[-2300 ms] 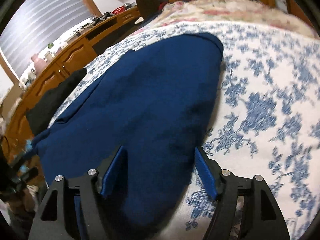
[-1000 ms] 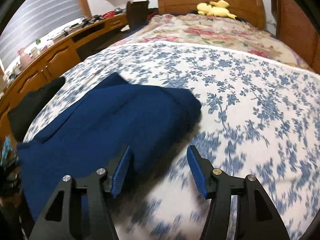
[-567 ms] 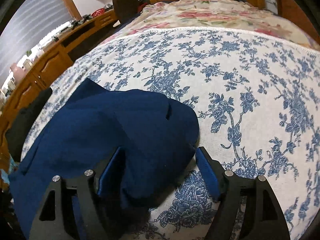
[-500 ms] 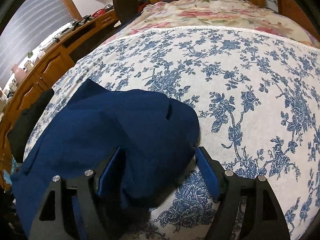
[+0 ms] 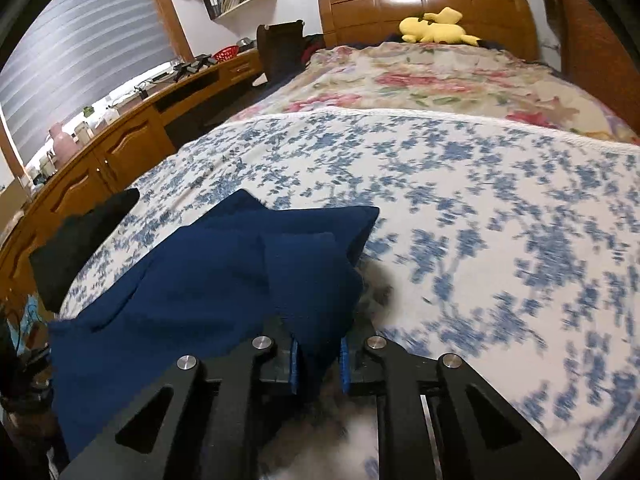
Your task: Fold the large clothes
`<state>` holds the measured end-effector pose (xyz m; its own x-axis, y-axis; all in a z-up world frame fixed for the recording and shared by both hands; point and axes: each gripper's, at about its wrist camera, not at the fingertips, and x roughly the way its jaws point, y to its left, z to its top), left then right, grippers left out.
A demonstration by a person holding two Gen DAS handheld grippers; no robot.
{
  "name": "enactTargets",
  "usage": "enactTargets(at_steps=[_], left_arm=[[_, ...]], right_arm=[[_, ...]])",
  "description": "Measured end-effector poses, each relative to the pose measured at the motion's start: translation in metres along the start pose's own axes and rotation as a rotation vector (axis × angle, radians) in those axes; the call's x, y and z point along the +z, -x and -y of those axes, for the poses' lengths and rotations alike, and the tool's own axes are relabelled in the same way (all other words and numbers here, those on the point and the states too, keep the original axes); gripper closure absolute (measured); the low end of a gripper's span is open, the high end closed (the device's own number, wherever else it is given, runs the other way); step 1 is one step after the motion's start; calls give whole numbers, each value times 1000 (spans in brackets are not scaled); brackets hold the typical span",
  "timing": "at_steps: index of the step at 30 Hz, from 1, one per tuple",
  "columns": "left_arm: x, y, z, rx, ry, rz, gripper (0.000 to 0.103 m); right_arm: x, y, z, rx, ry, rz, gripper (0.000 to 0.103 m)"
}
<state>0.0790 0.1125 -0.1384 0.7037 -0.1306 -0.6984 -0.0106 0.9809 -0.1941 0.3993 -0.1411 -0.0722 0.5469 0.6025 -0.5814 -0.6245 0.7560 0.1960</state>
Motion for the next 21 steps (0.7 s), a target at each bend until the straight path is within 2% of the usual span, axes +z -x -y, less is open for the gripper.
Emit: enactTargets(at_steps=[8,12,15,21], left_arm=[[8,-8,1,-4,6,8,60],[7,-10,-1,-6,12,2,60],[6,-12,-1,-10,10,-8,60],[5,-14,-2,-20,17,-12,60]], right_arm=[[-14,-19,12,-34,-34,-64,84],[-10,-33,13,-55,-67,-85,63],[-10,-40,18,-38,-117,-91,53],[-9,-47,25,3,-170,-101,49]])
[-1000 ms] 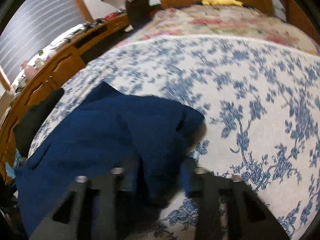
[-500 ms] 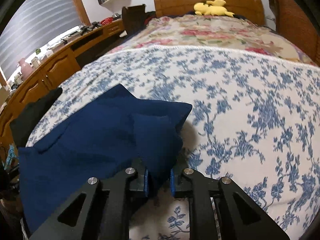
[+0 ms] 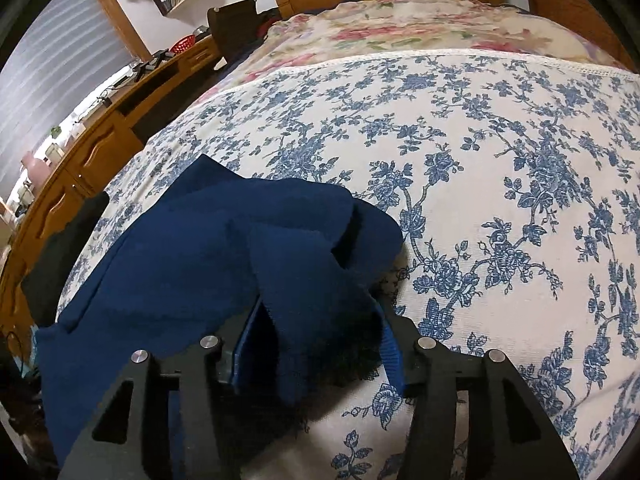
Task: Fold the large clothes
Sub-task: 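Lift the jacket bundle with both tools and carry it toward the wooden desk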
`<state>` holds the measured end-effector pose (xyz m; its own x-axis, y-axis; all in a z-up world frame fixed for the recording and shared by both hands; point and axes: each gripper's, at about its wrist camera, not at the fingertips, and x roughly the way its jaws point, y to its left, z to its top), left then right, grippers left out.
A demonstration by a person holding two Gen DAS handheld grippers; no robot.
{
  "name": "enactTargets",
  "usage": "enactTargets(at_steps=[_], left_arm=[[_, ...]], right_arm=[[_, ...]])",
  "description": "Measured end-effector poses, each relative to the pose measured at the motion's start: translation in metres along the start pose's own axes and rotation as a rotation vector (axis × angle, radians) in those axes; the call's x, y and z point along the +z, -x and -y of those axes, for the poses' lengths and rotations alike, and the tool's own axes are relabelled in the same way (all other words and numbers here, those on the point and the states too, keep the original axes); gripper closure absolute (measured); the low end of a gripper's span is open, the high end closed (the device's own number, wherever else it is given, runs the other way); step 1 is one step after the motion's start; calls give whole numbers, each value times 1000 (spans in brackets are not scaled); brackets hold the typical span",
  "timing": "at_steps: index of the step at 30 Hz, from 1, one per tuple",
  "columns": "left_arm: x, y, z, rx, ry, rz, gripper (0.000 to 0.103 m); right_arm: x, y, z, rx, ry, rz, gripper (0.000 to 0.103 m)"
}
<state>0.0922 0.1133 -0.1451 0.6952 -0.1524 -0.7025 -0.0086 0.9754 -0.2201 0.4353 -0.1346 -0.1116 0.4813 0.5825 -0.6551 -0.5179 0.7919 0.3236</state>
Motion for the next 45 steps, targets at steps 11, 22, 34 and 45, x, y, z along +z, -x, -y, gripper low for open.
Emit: enactTargets(at_steps=[11,22,34,45], left_arm=[[1,13,10,-21,-68,50,93],[14,70,-17,-82,-40,224,95],[31,187,-171,194,37,380,95],[44,243,-300,514,148,375,95]], right_arm=[[4,30,-34,-5,122,143,87],[3,76,-129,-71,281,292,90],[53,31,-358,20,528,304,90],[63,-58,-548,97,675,282,86]])
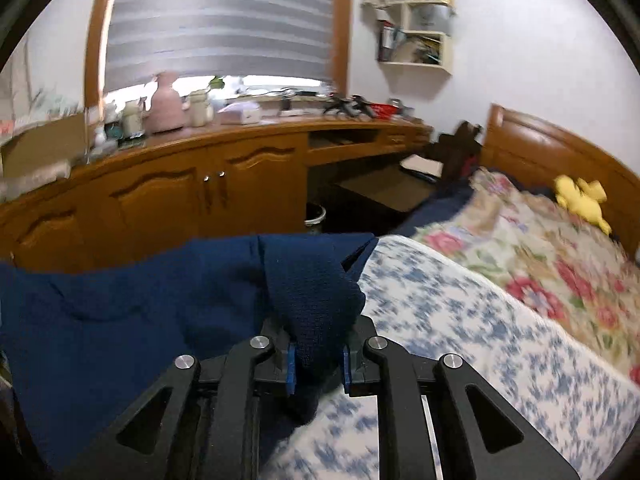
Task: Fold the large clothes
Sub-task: 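Lift the jacket bundle with both tools and carry it toward the wooden desk, then lower the jacket bundle beside the bed and open both tools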
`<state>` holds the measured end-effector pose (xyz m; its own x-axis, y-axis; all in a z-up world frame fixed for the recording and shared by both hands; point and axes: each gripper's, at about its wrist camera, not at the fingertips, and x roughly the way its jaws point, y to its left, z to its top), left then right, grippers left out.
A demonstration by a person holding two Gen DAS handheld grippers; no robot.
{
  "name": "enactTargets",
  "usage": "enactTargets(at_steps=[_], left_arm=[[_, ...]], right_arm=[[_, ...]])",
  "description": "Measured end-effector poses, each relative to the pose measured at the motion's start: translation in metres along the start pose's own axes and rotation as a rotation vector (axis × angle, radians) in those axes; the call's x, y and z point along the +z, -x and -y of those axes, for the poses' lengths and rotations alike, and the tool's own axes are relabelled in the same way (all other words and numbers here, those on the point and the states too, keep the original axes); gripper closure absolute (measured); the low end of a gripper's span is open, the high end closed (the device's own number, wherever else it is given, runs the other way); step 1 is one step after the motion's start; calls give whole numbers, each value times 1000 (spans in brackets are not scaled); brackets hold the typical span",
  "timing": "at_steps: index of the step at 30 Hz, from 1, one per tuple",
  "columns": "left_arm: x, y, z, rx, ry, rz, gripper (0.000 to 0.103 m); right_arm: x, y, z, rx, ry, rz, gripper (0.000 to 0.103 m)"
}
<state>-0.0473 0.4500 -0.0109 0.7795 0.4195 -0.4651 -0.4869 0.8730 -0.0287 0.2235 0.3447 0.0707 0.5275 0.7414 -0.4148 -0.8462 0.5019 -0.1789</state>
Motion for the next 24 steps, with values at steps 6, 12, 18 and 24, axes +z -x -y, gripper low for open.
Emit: enactTargets(at_steps=[6,12,18,24], left_arm=[[-32,-40,-23,71,31,-89,94],[-37,-29,-25,106,20,-98,87],[-31,-8,-19,107,22,-63,53],[-23,10,4,54,6,-28,12]], right_arm=[[-33,-60,-21,-68,15,-186,78],[-48,-50,-19,-52,14,-229,60],[-59,-2,-23,24,15,-192,57],[-73,28,-1,81,4,-154,57]])
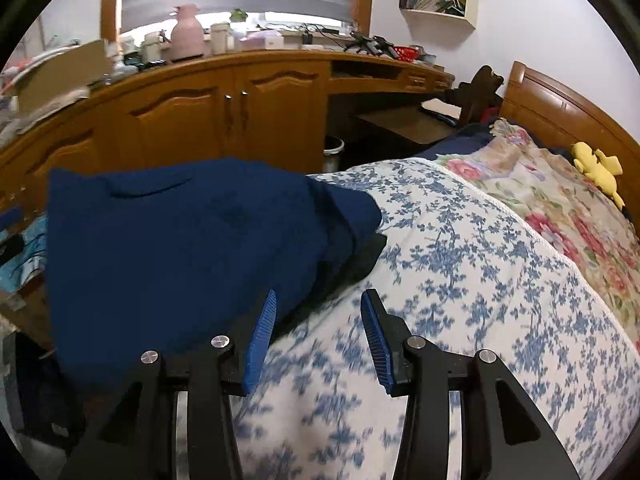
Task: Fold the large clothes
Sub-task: 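Lower the jacket bundle beside the bed and open both tools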
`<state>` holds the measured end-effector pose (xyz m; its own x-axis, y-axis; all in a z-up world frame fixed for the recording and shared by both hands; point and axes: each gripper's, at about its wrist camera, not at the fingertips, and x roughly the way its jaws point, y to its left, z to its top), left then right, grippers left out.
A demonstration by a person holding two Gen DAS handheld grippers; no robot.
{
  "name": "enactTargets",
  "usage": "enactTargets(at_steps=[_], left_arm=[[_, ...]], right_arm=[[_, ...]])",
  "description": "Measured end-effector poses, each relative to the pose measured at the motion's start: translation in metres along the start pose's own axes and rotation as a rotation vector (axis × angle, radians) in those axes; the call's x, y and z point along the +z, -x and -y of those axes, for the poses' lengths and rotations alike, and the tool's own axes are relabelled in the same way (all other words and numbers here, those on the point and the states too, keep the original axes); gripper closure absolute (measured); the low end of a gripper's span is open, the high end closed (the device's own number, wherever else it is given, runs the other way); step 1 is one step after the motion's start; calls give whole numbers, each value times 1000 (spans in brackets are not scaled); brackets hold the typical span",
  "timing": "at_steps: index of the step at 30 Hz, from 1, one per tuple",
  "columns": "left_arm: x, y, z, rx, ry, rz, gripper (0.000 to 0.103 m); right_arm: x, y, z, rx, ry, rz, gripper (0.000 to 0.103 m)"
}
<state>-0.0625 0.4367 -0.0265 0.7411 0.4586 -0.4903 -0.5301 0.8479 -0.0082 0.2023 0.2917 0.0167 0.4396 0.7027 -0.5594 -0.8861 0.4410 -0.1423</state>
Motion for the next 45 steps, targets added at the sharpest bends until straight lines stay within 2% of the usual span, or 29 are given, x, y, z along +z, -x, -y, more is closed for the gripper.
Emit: enactTargets(at_steps=[13,20,25,28,34,37,45], left_arm=[[24,16,69,-59,-34,19,12],[12,12,121,-75,-83,3,12],[-1,10,163,-138,-105,-22,12],[-9,12,190,-192,-114,-34,12],[-19,19,237,-252,-134,-53,12],[-25,25,260,-317,-141,-65,12],[-45,49,312,-378,-195,-82,12]], right_arm=[[-49,56,25,52,-43,64,49],[-81,78,39,28,-71,58,46],[-107,100,49,17,-96,57,36],[-123,116,54,-5,-104,64,31],[-155,146,66,-45,-163,63,25],[-168,161,71,-89,-197,71,24],[-208,207,82,-173,-320,80,24]])
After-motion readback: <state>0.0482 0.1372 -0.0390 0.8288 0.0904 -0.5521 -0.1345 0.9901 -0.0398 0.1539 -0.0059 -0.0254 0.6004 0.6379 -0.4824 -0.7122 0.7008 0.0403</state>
